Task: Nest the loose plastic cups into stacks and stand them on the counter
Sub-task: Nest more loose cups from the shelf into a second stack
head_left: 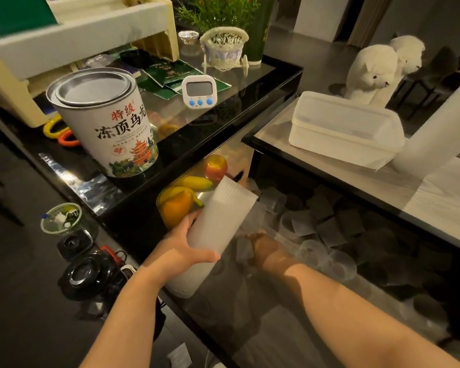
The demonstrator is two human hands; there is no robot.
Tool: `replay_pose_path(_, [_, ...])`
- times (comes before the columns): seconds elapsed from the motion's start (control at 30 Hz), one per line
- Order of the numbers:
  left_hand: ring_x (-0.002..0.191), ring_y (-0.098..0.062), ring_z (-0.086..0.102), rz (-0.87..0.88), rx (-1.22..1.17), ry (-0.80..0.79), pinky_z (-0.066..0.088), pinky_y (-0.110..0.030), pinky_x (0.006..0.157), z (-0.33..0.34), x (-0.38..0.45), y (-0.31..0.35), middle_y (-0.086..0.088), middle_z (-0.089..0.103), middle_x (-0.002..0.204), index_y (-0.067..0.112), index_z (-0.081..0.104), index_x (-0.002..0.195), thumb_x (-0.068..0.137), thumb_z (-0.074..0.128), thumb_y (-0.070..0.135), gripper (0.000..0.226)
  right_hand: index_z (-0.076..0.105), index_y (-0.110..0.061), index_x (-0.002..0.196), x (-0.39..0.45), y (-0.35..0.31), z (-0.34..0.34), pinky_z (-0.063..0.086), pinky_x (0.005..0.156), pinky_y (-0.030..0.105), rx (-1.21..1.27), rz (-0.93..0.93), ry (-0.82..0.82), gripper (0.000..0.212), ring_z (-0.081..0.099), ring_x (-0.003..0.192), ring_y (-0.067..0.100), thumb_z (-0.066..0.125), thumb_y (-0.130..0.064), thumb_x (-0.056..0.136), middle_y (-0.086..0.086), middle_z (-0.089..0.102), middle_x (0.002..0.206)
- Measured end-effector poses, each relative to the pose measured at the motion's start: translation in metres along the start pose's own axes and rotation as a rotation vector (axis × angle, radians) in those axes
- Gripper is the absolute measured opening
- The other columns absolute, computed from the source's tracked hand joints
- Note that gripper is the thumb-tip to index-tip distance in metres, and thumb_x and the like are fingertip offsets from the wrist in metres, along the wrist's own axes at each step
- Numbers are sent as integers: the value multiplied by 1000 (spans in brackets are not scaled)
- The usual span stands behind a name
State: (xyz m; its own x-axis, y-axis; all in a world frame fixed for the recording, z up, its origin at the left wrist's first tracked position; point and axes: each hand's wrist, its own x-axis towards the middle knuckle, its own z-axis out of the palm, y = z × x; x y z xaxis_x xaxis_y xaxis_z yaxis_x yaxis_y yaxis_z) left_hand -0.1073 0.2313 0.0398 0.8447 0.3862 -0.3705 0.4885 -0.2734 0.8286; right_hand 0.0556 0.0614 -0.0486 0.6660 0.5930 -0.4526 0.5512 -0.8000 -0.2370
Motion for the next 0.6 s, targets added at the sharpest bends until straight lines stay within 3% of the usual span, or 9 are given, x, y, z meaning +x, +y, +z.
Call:
replay_pose_path(0.13, [122, -18, 52, 16, -12, -40, 50, -52, 102, 4, 1, 4, 14, 48, 134, 61, 27, 133, 48, 89, 53, 105, 45, -17, 137, -18, 30, -18, 45, 97, 30, 373, 104, 106, 70, 55, 117, 23, 80, -29, 77, 7, 53, 130])
replay_pose_path(0.23, [124, -18, 53, 32, -1, -74, 51, -53, 101, 8, 7, 5, 14, 49, 136, 64, 29, 131, 42, 88, 59, 107, 56, -17, 121, -44, 50, -46, 48, 75, 21, 616, 143, 258, 48, 59, 93, 12, 76, -36, 82, -1, 64, 106])
replay_pose_path(0.33, [125, -18, 50, 47, 27, -116, 51, -51, 102, 11, 12, 9, 13, 47, 136, 57, 29, 138, 47, 90, 52, 110, 66, -19, 103, -79, 62, -81, 55, 68, 32, 680, 185, 430, 27, 61, 66, 7, 56, -43, 95, -3, 67, 80])
replay_pose_path(0.4, [122, -15, 50, 74, 31, -143, 51, -47, 101, 13, 15, 13, 16, 47, 133, 54, 31, 137, 59, 94, 36, 102, 67, -18, 92, -102, 62, -107, 53, 59, 25, 732, 150, 537, 29, 57, 56, 4, 49, -39, 100, 0, 65, 73])
replay_pose_path(0.5, [119, -12, 54, 114, 10, -182, 53, -42, 99, 19, 19, 21, 18, 51, 128, 56, 37, 130, 63, 94, 21, 94, 63, -14, 80, -121, 56, -138, 53, 69, 27, 956, 121, 707, 37, 58, 66, 13, 45, -39, 102, 14, 63, 78])
replay_pose_path(0.6, [115, -11, 57, 167, 24, -203, 56, -36, 91, 26, 21, 27, 20, 54, 127, 58, 39, 132, 61, 95, 23, 97, 64, -14, 89, -126, 43, -153, 59, 84, 41, 1214, 50, 713, 35, 67, 85, 24, 43, -39, 102, 20, 67, 95])
